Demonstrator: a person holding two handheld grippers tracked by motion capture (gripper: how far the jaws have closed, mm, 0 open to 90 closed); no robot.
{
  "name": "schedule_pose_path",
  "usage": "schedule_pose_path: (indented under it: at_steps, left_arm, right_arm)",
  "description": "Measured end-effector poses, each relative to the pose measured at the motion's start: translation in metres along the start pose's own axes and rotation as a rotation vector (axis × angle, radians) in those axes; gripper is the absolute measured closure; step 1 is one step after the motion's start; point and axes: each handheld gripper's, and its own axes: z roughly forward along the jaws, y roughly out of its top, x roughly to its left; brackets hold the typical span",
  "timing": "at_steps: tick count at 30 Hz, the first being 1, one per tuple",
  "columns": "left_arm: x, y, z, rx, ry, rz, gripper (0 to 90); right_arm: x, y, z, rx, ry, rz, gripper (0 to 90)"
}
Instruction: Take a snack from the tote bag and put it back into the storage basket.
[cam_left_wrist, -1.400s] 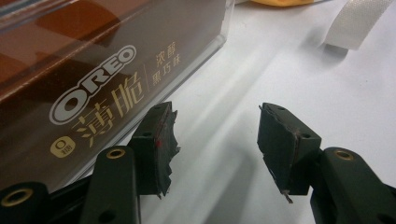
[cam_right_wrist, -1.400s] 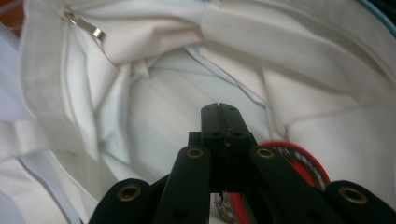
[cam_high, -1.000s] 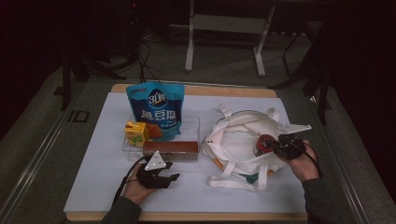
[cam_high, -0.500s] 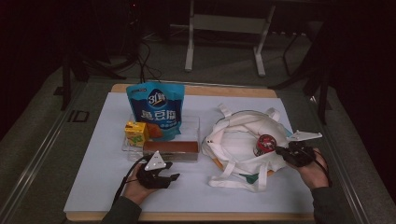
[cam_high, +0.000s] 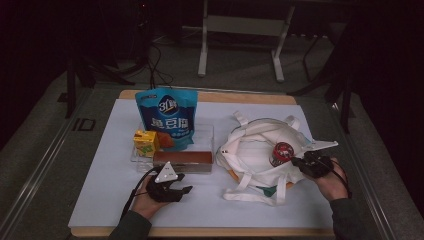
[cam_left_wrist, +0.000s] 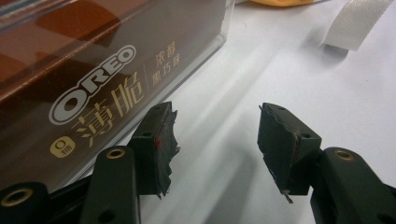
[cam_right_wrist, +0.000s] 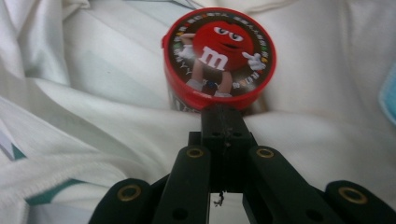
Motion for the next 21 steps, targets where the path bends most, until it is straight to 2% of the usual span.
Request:
schedule_pose_path:
  at_steps: [9, 12, 15, 17, 19, 20, 21]
  left_arm:
    - [0.000, 0.000, 0.000, -0.001, 0.000, 0.000, 45.8]
    - [0.000, 0.000, 0.000, 0.000, 0.000, 0.002, 45.8]
    - [0.000, 0.000, 0.000, -0.001, -0.002, -0.001, 45.8]
    - [0.000, 0.000, 0.000, 0.000, 0.000, 0.001, 45.8]
    - [0.000, 0.000, 0.000, 0.000, 0.000, 0.000, 45.8]
    - [0.000, 0.000, 0.000, 0.000, 0.000, 0.000, 45.8]
    - [0.000, 0.000, 0.000, 0.000, 0.000, -0.002, 45.8]
  right_arm:
    - [0.010, 0.013, 0.010, -0.005, 0.038, -0.018, 89.6]
    - [0.010, 0.016, 0.006, -0.019, 0.048, -0.020, 86.4]
    - [0.005, 0.020, -0.002, -0.053, 0.045, -0.004, 76.3]
    - [0.001, 0.023, -0.003, -0.048, 0.028, -0.002, 68.7]
    - [-0.002, 0.026, -0.001, -0.041, 0.030, 0.001, 60.3]
    - [-0.002, 0.026, -0.001, -0.041, 0.030, 0.001, 60.3]
    - [-0.005, 0.029, 0.001, -0.041, 0.031, 0.008, 53.7]
